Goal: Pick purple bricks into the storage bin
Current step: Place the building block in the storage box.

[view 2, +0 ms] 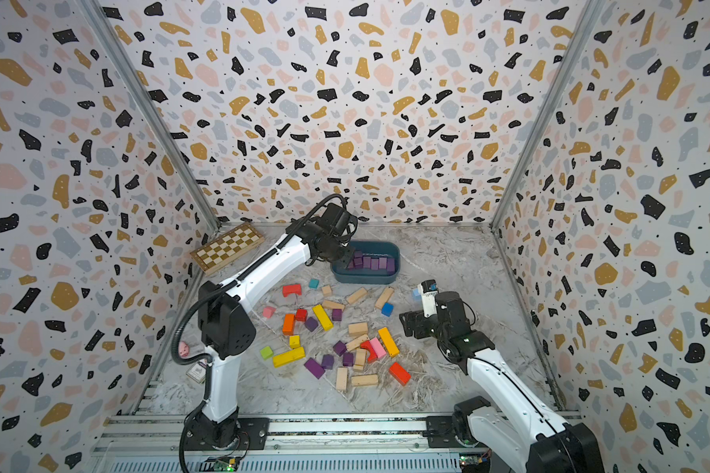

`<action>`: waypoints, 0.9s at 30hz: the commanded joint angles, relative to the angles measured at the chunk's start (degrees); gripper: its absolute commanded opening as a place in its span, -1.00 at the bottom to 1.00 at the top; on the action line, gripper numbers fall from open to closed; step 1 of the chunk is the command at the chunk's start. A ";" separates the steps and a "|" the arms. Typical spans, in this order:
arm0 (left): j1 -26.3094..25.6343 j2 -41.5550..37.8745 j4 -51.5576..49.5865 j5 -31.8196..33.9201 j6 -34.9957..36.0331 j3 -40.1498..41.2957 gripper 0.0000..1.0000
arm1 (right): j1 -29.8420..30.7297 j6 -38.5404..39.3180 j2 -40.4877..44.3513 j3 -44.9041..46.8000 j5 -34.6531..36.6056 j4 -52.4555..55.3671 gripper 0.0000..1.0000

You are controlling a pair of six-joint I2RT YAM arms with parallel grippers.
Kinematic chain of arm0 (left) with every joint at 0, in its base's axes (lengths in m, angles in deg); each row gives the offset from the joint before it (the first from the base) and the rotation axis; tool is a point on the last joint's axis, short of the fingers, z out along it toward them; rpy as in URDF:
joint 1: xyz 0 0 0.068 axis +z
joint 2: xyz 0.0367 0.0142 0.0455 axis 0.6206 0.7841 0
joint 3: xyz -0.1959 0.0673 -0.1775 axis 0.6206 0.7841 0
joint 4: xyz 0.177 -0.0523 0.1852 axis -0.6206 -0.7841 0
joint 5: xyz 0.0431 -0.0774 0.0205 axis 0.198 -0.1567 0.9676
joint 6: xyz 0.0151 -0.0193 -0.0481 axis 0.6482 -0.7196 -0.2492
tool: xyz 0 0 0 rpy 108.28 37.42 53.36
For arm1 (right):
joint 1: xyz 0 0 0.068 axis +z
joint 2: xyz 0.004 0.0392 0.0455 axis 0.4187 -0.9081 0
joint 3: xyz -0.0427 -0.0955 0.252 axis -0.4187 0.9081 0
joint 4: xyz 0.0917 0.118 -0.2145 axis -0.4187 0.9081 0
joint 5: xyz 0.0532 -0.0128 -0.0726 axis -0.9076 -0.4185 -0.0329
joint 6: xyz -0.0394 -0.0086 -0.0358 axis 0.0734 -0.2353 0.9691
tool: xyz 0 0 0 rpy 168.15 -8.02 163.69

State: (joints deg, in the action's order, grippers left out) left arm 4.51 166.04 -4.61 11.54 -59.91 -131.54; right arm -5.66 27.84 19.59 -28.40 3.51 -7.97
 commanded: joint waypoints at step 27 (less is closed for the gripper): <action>6.12 22.42 3.43 -10.54 -1.95 -16.02 -1.00 | -3.14 0.76 -10.39 -2.10 0.95 -1.38 0.72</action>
State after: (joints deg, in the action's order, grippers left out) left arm 9.98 186.74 -2.78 2.25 -60.74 -145.68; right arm -8.28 28.13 8.68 -28.40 4.54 -9.24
